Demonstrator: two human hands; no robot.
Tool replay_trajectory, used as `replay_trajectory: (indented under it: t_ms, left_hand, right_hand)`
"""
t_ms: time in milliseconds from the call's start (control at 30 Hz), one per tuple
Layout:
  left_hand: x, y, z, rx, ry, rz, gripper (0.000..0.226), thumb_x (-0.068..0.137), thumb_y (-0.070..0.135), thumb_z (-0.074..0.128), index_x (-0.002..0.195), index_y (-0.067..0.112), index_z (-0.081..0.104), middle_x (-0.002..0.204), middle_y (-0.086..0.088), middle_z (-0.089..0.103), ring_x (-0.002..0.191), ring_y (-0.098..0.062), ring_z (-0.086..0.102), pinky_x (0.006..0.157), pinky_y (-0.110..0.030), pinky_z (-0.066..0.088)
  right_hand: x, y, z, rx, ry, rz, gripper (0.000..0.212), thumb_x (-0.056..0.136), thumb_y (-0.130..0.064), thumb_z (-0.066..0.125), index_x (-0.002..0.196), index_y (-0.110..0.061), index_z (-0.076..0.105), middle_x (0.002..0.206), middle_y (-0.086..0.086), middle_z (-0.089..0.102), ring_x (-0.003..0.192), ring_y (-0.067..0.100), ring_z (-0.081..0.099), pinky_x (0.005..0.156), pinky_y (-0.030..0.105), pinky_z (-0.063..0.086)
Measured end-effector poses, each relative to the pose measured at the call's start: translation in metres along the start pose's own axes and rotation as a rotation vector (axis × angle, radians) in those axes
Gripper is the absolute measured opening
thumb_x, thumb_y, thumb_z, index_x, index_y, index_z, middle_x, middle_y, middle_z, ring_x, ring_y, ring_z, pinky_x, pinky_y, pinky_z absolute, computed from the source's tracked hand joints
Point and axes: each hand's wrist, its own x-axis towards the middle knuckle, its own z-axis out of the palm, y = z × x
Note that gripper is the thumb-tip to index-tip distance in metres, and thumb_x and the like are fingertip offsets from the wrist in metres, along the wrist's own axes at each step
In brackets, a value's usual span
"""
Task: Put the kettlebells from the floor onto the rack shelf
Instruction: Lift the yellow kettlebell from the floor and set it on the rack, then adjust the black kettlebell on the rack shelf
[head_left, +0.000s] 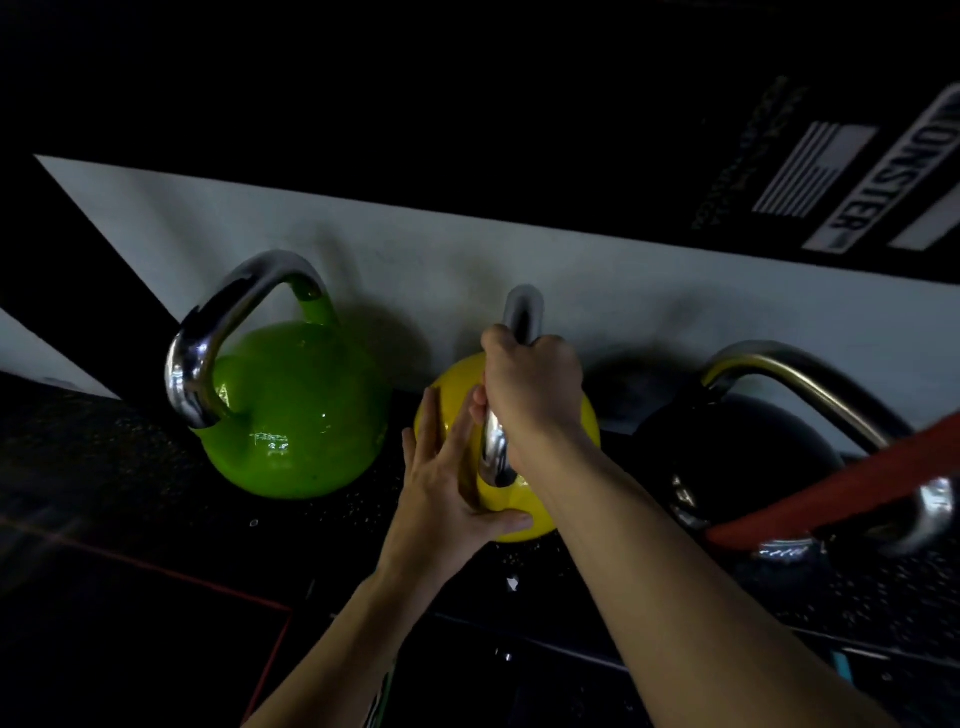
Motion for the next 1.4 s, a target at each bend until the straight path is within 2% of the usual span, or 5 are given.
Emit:
replay_trajectory:
  t_ms: [400, 700, 933, 1267, 1400]
  left_hand:
    - [0.006, -0.014, -0.009, 0.049, -0.043, 0.09, 0.129, 0.051, 0.064, 0.079, 0.144, 0.061, -0.011, 0.167, 0.006, -0.002, 0.154, -0.018, -0.012, 0.116, -0.06, 0.025]
    - [-0.045, 0.011, 0.021, 0.106, 0.371, -0.129, 0.103, 0.052, 0.029, 0.093, 0.137, 0.014, 0.037, 0.141, -0.016, 0.038, 0.128, -0.041, 0.038, 0.1, -0.053, 0.037]
    - [-0.061, 0.081, 0.109, -0.149, -0.078, 0.247, 0.07, 0.079, 0.043, 0.07, 0.138, 0.047, 0.034, 0.149, 0.006, 0.032, 0.142, -0.009, 0.031, 0.11, -0.016, 0.032]
    - [-0.002, 0.126, 0.17, -0.179, -0.227, -0.048, 0.124, 0.046, 0.074, 0.078, 0.143, 0.063, 0.002, 0.164, 0.001, -0.006, 0.151, -0.038, 0.004, 0.111, -0.065, 0.032]
    - [0.014, 0.113, 0.161, -0.207, -0.305, 0.13, 0.122, 0.052, 0.066, 0.083, 0.148, 0.056, 0.01, 0.145, 0.046, 0.002, 0.136, 0.026, -0.003, 0.113, -0.024, 0.021]
  right_hand:
    - [-0.004, -0.008, -0.011, 0.054, -0.13, 0.108, 0.035, 0.096, -0.023, 0.055, 0.066, -0.005, 0.057, 0.078, 0.024, 0.068, 0.076, 0.038, 0.067, 0.073, 0.048, 0.057]
    - [0.026, 0.021, -0.215, -1.223, 0.43, -0.553, 0.044, 0.091, -0.038, 0.064, 0.116, -0.003, 0.062, 0.111, 0.026, 0.062, 0.105, 0.046, 0.058, 0.087, 0.056, 0.048]
    - [0.049, 0.028, -0.256, -0.61, -0.074, -0.126, 0.037, 0.078, -0.062, 0.062, 0.08, -0.025, 0.062, 0.056, -0.001, 0.072, 0.043, 0.012, 0.069, 0.041, 0.024, 0.053]
    - [0.04, 0.037, -0.271, -0.312, -0.039, -0.154, 0.022, 0.089, -0.036, 0.066, 0.097, -0.016, 0.068, 0.061, -0.001, 0.064, 0.037, 0.005, 0.052, 0.038, 0.02, 0.043]
    - [0.036, 0.04, -0.267, -0.267, 0.043, -0.111, 0.027, 0.09, -0.033, 0.063, 0.095, -0.006, 0.064, 0.063, 0.002, 0.061, 0.039, 0.01, 0.052, 0.038, 0.022, 0.044]
